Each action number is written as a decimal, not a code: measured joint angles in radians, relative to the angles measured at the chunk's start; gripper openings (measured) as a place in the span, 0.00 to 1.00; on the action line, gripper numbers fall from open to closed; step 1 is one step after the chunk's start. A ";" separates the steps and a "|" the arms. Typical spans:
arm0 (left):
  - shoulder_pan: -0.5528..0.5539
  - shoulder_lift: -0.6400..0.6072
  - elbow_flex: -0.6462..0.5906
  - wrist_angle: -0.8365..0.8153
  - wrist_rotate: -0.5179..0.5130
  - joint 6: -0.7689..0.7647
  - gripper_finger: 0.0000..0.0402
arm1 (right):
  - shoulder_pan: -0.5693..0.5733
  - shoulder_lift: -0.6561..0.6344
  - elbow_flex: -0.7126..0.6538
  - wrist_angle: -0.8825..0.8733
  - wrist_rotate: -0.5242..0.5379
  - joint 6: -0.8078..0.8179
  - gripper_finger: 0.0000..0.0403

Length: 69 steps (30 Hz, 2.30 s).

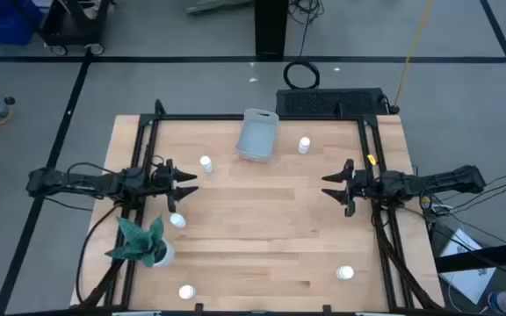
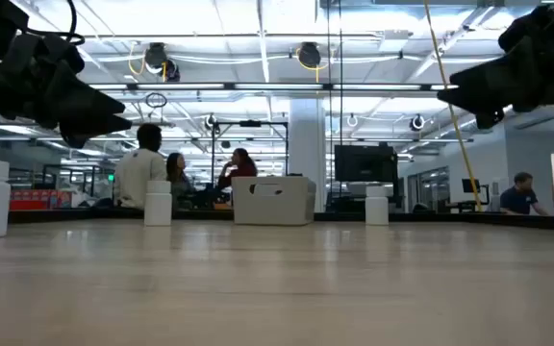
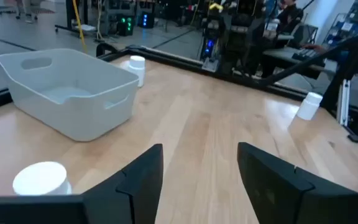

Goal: Pick and place pill bottles into a basket
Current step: Put the white medicine bottle into the gray bin

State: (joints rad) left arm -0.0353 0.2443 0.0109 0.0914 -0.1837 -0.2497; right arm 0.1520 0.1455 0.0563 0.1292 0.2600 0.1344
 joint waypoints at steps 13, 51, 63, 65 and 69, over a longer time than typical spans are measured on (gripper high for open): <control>0.000 0.000 0.000 0.034 0.001 -0.019 0.53 | 0.000 0.000 0.000 -0.036 0.001 -0.018 0.46; 0.000 0.000 0.000 0.041 -0.001 -0.042 0.53 | 0.343 0.853 0.732 -0.590 0.053 0.415 0.57; 0.000 0.000 0.000 0.040 -0.001 -0.048 0.53 | 0.522 1.174 1.139 -1.174 -0.137 1.053 0.59; 0.000 0.000 0.000 0.040 -0.001 -0.048 0.53 | 0.551 1.189 1.143 -1.196 -0.160 1.158 0.59; 0.000 0.000 0.000 0.042 -0.014 -0.023 0.53 | 0.594 1.221 1.143 -1.211 -0.199 1.329 0.59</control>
State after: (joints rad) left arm -0.0349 0.2440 0.0109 0.1329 -0.1978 -0.2723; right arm 0.7461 1.3664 1.1988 -1.0817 0.0606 1.4633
